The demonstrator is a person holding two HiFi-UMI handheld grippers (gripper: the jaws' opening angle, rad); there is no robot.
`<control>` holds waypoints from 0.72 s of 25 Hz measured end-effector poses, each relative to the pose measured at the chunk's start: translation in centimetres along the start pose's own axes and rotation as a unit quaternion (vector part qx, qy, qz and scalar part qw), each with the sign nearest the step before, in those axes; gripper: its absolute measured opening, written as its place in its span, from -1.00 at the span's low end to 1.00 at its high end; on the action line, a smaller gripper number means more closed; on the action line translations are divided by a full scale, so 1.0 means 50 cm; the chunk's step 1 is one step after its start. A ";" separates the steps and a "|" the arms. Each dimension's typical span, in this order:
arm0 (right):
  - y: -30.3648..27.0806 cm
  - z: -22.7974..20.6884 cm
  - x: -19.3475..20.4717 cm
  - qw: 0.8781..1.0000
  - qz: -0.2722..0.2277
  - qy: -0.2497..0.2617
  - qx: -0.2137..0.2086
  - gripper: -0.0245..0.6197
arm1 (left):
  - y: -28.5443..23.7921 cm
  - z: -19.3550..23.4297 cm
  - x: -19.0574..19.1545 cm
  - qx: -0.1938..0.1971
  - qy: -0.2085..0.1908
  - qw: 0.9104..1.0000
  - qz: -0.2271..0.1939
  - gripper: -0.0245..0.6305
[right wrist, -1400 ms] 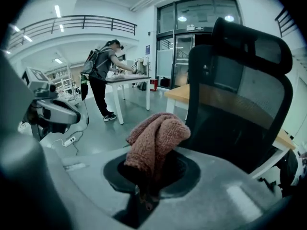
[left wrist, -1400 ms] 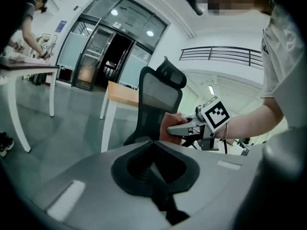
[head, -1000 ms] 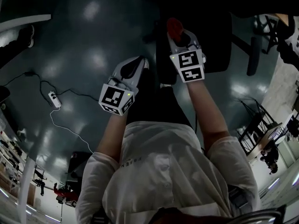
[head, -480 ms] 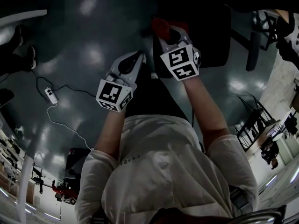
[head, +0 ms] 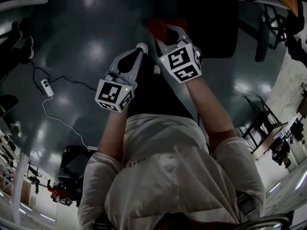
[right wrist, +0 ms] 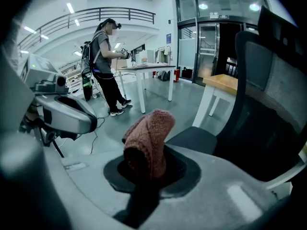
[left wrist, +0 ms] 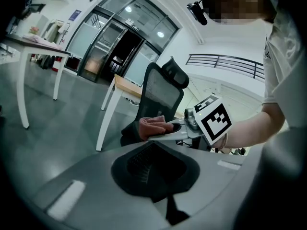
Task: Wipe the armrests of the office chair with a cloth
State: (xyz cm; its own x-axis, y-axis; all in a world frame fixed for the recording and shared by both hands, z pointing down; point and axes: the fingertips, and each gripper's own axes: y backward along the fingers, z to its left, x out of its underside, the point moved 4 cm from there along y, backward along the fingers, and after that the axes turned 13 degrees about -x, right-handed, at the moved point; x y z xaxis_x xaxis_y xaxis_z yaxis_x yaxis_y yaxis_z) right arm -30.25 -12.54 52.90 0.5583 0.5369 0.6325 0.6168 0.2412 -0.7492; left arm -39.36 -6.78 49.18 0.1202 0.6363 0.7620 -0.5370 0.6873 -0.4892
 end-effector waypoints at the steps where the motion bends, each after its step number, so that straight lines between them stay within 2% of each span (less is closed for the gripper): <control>1: 0.004 0.016 0.008 1.000 0.000 -0.001 -0.005 -0.76 | 0.012 -0.003 0.011 -0.003 0.001 1.000 0.001 -0.87; 11: 0.044 0.166 0.093 0.999 -0.001 0.006 -0.035 -0.76 | 0.097 -0.053 0.091 -0.019 0.003 1.000 -0.005 -0.87; 15: 0.060 0.212 0.136 0.998 0.020 0.002 -0.060 -0.76 | 0.105 -0.074 0.107 -0.020 0.001 1.000 -0.002 -0.87; 18: 0.094 0.216 0.151 0.999 0.003 -0.009 -0.047 -0.76 | 0.103 -0.082 0.108 -0.018 -0.001 1.000 0.001 -0.87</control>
State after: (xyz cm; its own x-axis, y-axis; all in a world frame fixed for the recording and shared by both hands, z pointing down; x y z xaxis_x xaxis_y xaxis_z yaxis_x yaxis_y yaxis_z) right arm -29.12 1.35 52.02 0.5534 0.5521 0.6237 0.6627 0.1617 -0.7312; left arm -38.05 1.61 49.04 0.1182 0.6366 0.7621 -0.5066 0.6987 -0.5051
